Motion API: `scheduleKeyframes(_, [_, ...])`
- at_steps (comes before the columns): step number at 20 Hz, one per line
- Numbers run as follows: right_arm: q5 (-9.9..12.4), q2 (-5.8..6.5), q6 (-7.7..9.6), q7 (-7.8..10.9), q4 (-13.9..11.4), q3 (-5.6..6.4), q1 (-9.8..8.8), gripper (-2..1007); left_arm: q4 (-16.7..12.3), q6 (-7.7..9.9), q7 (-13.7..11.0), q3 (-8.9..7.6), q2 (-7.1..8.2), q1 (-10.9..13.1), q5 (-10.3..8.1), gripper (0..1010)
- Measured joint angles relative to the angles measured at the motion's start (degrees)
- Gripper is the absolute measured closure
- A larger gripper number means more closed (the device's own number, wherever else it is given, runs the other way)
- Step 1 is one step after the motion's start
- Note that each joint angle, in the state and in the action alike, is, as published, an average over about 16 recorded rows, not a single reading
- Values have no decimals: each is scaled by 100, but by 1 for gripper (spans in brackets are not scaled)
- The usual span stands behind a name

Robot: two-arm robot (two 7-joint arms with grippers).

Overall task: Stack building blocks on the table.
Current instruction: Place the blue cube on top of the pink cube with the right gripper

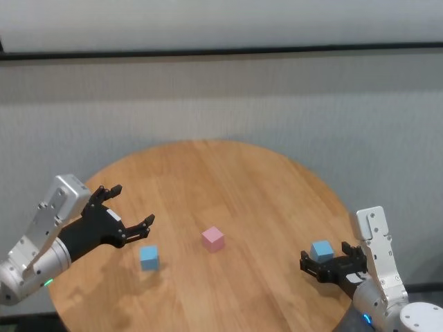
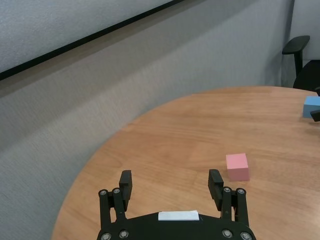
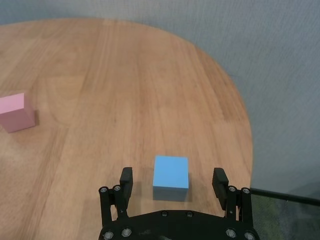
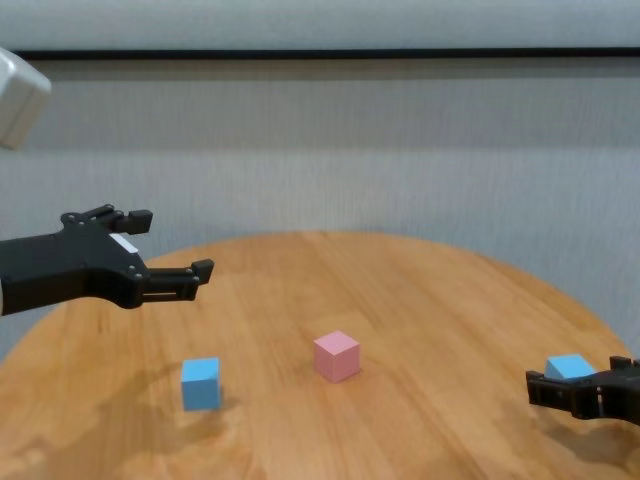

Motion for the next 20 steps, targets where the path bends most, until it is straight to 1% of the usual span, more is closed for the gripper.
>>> scheduleKeyframes(14, [-164, -151, -170, 162, 298, 72, 133, 1, 0, 0, 0, 0, 0, 0, 0, 11])
scheduleKeyframes(20, [-237, -207, -208, 206, 387, 113, 174, 1, 0, 0, 0, 0, 0, 0, 0, 11])
